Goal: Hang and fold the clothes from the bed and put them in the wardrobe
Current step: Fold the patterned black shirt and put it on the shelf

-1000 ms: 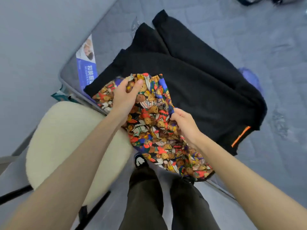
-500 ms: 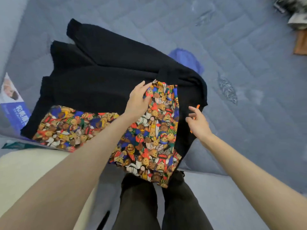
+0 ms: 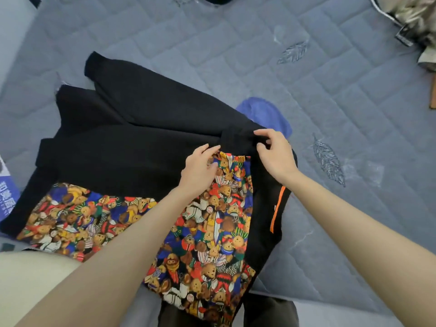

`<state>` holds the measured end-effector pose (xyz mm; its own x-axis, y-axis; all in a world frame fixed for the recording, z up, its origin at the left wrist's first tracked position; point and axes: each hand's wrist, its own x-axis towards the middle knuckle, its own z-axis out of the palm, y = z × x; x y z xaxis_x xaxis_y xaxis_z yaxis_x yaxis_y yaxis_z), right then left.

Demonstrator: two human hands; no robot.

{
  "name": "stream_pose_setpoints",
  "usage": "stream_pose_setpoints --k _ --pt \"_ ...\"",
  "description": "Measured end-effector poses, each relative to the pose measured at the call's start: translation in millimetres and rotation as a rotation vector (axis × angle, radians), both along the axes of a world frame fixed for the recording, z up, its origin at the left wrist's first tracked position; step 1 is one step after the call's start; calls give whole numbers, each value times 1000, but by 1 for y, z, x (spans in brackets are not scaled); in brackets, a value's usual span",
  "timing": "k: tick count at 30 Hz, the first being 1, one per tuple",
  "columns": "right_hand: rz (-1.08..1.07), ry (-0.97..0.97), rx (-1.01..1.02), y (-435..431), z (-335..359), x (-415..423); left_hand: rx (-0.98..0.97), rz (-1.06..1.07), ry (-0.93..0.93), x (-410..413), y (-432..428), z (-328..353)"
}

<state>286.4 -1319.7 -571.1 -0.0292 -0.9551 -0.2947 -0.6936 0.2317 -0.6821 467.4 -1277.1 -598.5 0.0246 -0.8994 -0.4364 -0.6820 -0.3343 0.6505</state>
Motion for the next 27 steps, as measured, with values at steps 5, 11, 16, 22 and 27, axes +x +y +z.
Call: stream_pose_setpoints --k 5,11,16,22,27 --pt "121 29 21 -77 -34 12 162 261 16 -17 -36 -32" --pt "254 -34 408 -131 -79 37 243 421 -60 -23 -54 -58" --pt "147 43 -66 -144 -68 29 286 438 -2 -25 -54 -52" --pt "-304 -94 -280 -168 -23 -46 308 462 -147 -51 -67 -24" --pt "-118 -130 -248 -141 -24 -80 24 491 -221 -86 -100 -8"
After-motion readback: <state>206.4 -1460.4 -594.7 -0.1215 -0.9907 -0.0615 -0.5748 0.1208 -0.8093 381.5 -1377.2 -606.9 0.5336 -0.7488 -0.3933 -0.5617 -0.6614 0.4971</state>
